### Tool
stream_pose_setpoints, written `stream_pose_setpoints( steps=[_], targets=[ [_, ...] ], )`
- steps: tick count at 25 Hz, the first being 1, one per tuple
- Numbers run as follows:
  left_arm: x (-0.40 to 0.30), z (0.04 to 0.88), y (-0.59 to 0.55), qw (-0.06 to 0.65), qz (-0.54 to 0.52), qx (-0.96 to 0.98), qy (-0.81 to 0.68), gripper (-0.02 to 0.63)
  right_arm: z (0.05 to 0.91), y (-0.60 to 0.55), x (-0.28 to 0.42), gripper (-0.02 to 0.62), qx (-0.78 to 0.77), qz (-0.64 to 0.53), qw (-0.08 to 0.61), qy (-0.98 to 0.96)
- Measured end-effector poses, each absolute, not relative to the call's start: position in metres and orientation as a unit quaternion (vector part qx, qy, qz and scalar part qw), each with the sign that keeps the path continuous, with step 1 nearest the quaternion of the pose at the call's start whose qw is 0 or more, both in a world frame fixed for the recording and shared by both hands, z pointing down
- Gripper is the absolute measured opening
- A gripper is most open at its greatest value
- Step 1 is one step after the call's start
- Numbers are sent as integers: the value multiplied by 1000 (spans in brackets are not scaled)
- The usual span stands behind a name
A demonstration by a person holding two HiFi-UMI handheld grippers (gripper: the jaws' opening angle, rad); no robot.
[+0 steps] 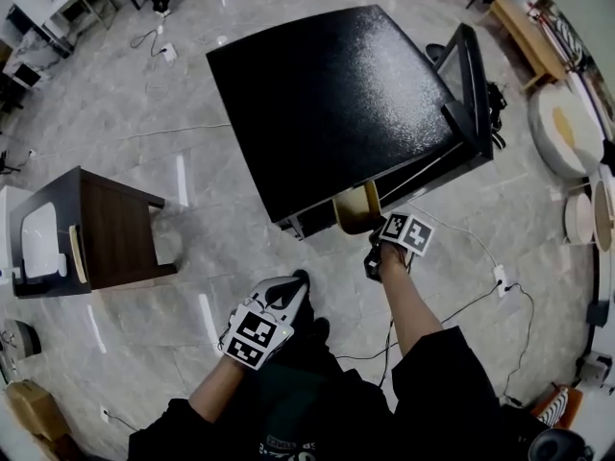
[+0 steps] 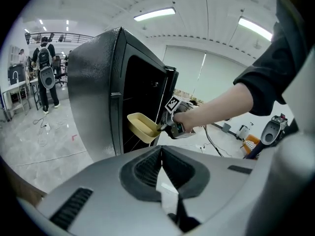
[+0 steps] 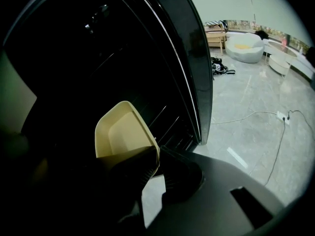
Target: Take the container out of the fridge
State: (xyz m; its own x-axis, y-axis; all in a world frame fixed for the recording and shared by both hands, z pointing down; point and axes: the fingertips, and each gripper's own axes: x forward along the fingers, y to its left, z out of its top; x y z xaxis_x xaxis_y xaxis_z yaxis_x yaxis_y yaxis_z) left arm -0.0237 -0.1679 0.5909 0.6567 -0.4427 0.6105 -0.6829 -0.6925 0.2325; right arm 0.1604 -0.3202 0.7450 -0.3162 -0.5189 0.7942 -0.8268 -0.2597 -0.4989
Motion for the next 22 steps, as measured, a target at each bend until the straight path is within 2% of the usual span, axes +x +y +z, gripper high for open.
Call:
stream_pose_setpoints(
  steps=[12, 22],
  targets=[
    [-19, 575, -142, 216, 253, 884, -329, 14, 717, -272, 174, 46, 559, 562, 124, -598],
    [-14, 563, -115, 201, 244, 887, -336, 14, 694, -221, 181, 46, 542, 545, 138, -624]
  ],
)
